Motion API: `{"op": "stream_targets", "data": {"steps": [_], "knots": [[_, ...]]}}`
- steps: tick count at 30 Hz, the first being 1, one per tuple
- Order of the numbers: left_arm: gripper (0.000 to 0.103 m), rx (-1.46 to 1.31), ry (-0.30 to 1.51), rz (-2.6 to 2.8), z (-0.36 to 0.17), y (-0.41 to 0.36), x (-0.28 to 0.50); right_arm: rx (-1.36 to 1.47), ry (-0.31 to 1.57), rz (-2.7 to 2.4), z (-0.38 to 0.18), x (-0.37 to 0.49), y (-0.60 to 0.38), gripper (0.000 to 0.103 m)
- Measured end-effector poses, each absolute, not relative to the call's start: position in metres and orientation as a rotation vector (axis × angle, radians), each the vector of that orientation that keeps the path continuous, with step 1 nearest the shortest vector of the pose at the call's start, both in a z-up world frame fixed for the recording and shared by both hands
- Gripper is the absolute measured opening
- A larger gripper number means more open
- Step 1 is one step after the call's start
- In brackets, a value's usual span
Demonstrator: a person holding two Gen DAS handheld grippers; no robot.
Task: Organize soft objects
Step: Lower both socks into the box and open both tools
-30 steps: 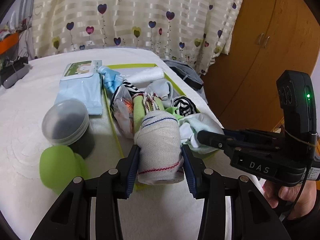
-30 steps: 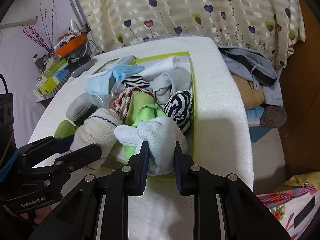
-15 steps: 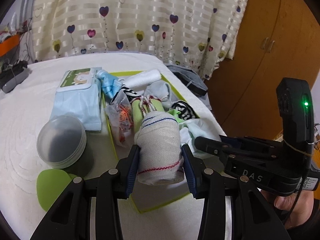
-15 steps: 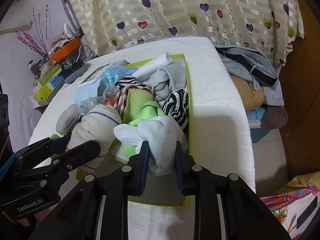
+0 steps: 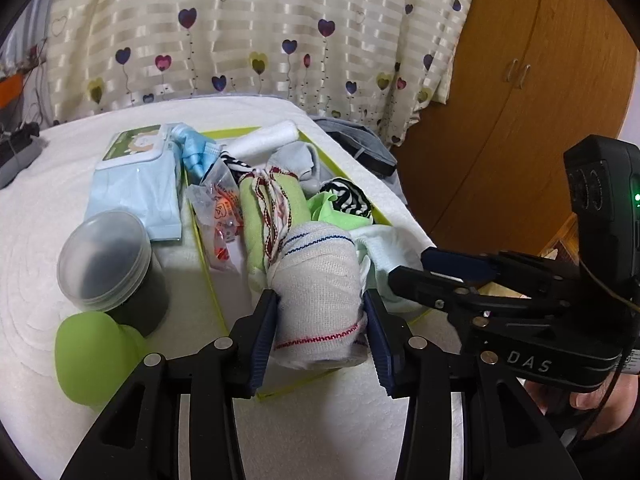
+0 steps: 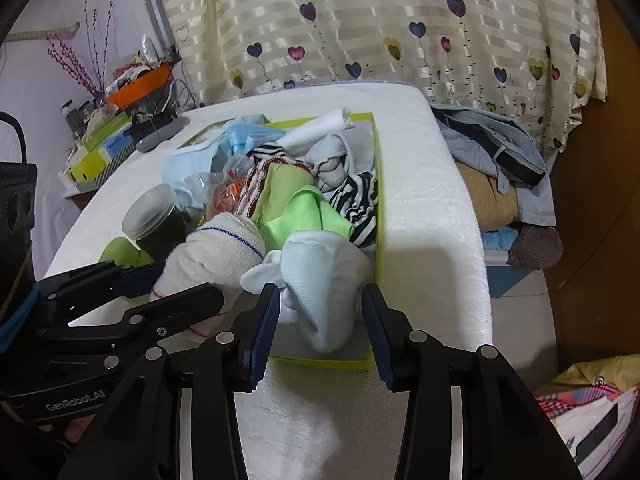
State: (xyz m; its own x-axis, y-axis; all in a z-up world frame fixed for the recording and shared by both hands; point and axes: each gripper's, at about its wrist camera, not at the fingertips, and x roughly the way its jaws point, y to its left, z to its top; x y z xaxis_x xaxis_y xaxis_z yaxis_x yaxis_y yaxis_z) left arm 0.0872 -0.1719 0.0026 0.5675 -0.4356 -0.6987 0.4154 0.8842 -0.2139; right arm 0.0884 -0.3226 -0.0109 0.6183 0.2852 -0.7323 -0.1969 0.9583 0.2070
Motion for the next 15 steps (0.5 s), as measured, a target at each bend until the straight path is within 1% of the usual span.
{"op": "stream_targets", "data": {"steps": [14,15], "knots": [[0.042,-0.061,0.759,-0.481,0.021,-0.157,0.075,0.172,0.817,0.279,0.000,0.081,-0.333,0.044],[0.040,-0.064,0.765,-0.471,0.020,-0.156,0.074,0.174,0.812,0.285,0.001,0.080,-0.334,0.044]]}}
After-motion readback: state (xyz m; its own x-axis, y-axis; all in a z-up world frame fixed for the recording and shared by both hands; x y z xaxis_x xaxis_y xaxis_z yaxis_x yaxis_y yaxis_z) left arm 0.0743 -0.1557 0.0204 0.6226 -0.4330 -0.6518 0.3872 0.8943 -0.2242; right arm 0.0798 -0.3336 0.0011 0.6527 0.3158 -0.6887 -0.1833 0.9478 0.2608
